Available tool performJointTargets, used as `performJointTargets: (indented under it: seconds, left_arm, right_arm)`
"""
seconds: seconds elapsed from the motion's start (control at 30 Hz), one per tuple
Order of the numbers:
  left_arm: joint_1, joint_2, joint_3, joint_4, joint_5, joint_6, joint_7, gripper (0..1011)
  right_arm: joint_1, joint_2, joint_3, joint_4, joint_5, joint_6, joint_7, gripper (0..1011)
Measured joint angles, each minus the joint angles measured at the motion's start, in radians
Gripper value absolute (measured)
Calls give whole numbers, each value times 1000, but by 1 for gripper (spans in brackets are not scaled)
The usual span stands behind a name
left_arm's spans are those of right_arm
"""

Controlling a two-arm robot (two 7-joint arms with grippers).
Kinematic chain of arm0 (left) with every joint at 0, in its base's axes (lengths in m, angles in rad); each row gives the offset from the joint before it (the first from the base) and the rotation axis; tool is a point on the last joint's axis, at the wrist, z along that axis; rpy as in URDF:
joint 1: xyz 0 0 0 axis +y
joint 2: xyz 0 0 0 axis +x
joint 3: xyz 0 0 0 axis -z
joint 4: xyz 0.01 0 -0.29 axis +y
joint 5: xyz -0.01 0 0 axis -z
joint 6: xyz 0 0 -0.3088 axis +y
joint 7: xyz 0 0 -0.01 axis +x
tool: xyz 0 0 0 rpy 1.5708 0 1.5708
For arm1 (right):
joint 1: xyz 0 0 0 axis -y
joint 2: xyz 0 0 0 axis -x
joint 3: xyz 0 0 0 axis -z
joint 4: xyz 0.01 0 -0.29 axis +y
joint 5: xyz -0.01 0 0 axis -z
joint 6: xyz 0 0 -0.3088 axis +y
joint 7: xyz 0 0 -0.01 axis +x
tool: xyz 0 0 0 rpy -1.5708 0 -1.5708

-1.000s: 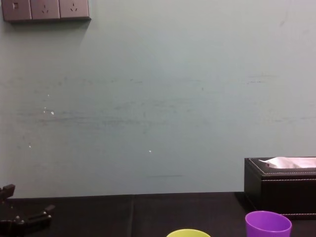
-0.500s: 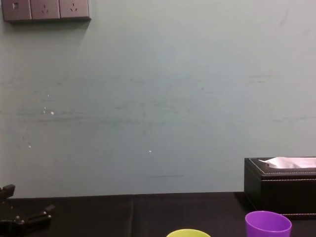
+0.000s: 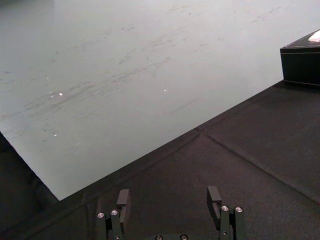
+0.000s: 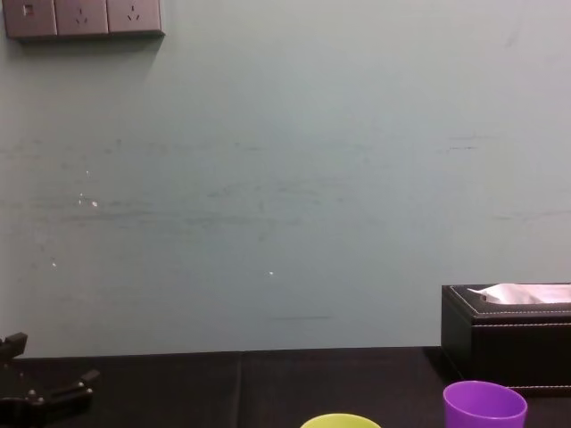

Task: Stack the three plastic cups sequentially using one hand.

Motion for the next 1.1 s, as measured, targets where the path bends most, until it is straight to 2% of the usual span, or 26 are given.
performJointTargets:
  seconds: [1.1]
  left_arm:
    - [0,0,0,0,0,0,0,1000]
  right_arm:
    - [73,-83,-29,82,-74,-26,1,1003]
